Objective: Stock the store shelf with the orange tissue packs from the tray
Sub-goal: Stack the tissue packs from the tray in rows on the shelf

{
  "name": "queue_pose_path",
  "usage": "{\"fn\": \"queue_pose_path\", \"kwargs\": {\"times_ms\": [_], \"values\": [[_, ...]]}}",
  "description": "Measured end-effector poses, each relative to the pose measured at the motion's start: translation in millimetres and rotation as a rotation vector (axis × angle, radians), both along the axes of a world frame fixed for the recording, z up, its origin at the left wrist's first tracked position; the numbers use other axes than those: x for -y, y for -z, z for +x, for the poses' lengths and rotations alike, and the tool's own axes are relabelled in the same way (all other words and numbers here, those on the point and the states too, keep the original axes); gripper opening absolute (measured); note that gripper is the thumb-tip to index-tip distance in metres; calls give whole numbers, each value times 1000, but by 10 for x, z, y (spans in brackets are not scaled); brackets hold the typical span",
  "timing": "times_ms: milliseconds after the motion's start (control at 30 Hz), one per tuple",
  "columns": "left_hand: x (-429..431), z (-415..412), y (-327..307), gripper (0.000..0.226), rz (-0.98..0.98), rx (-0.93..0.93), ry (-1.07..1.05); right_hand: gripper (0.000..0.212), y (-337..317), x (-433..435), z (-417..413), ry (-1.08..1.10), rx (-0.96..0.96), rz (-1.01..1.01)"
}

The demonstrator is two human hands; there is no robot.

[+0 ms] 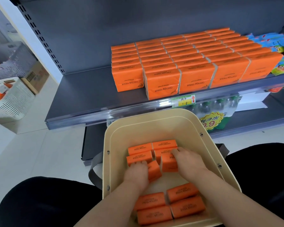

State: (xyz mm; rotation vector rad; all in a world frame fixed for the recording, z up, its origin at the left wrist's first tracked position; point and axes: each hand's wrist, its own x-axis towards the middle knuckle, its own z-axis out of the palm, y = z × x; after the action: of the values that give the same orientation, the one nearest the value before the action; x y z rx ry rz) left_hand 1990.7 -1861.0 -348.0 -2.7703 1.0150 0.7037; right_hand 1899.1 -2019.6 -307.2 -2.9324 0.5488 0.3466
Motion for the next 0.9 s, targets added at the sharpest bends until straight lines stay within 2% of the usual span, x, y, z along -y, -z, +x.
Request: {"fn": "queue_pose_path", "kwargs": {"times_ms": [133,400,533,700,900], "values": [[33,93,-404,42,-117,120,24,47,-224,41,-17,-22,109,-116],[31,519,-1465,36,-405,290,27,48,-749,193,64,42,376,-207],[116,778,-2044,41,-531,405,22,50,-1001,248,166,16,468,-234],[302,1165,-2344,42,-479,525,-32,52,-1137,277,296,-5,469,-198],[535,1506,-2162,43,-336,537,-60,52,-1088,294,396,-35,483,-149]]}}
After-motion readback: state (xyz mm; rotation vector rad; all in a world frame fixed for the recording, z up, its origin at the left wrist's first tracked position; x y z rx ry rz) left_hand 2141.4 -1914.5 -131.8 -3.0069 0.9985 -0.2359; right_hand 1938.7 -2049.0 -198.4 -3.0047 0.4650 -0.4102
